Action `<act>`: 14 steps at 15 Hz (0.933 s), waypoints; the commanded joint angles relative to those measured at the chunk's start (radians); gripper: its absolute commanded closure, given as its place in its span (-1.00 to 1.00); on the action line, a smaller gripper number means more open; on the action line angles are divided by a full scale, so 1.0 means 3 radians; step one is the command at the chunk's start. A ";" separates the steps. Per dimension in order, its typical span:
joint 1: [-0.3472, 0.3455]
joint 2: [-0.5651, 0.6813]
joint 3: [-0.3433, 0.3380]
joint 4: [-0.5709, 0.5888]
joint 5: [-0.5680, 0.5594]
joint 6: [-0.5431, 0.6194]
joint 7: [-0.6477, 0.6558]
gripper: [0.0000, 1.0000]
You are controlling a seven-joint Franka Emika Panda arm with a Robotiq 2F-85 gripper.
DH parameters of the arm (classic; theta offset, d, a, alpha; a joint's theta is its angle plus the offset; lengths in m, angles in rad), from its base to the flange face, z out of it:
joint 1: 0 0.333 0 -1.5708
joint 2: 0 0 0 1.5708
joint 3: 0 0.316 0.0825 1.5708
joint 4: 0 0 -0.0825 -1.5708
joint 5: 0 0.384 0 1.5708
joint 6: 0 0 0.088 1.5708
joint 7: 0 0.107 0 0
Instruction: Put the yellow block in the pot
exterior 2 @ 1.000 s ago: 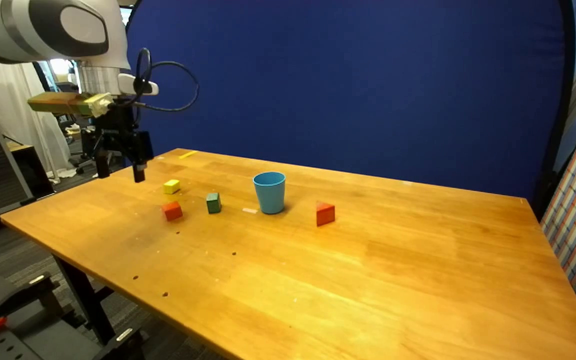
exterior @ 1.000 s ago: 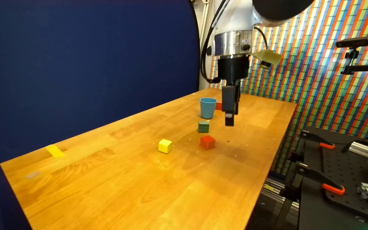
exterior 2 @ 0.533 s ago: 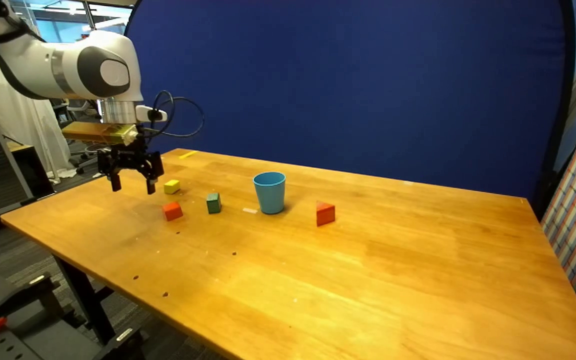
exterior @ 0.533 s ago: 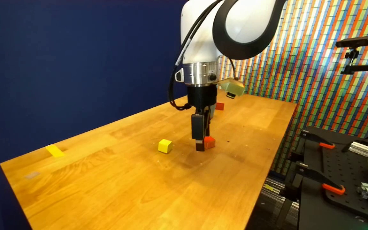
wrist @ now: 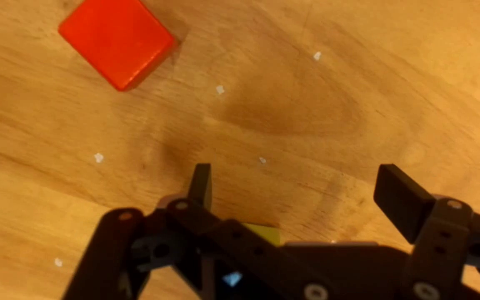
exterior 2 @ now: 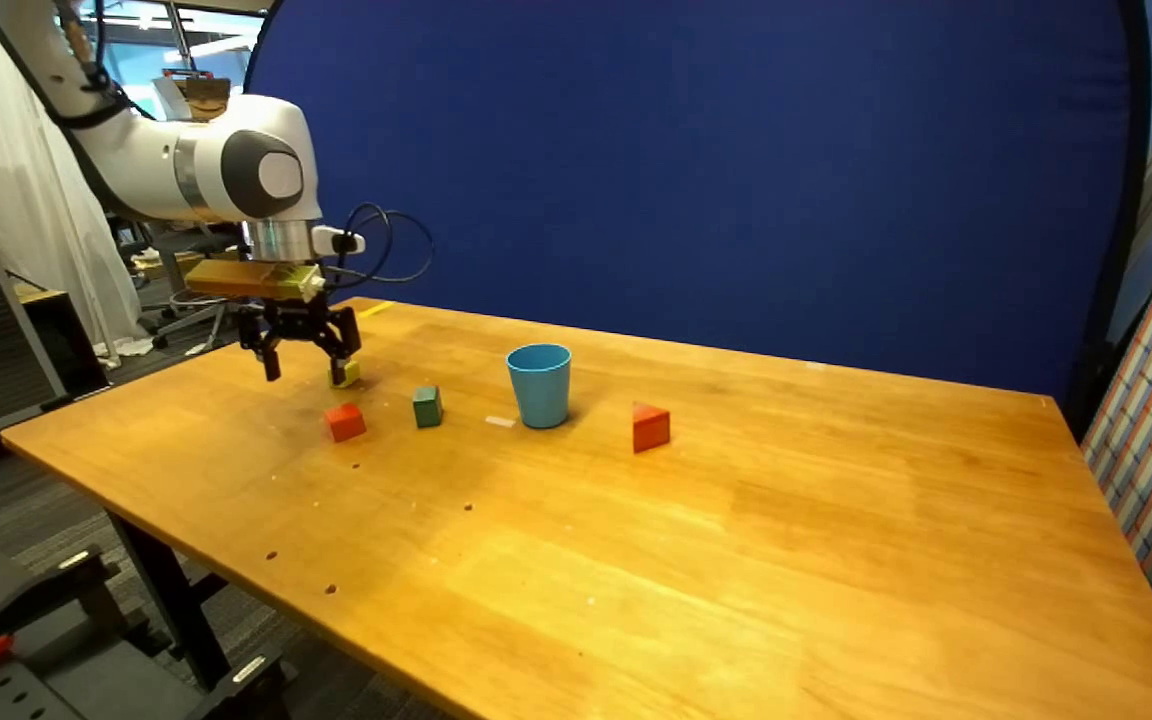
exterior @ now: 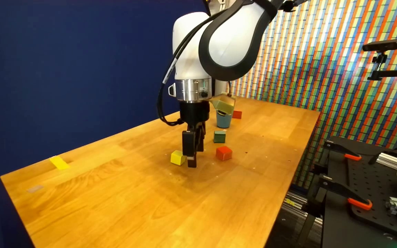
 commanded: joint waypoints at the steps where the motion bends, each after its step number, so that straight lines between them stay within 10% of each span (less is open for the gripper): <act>1: 0.0054 0.0274 -0.0060 0.0318 -0.0060 0.0024 -0.0073 -1.00; 9: 0.0166 0.0574 -0.0202 0.0710 -0.0201 0.0094 -0.0004 -1.00; 10: 0.0203 0.0563 -0.0231 0.0732 -0.0247 0.0093 0.0012 -0.50; 14: 0.0305 0.0548 -0.0297 0.0801 -0.0350 0.0057 0.0054 0.03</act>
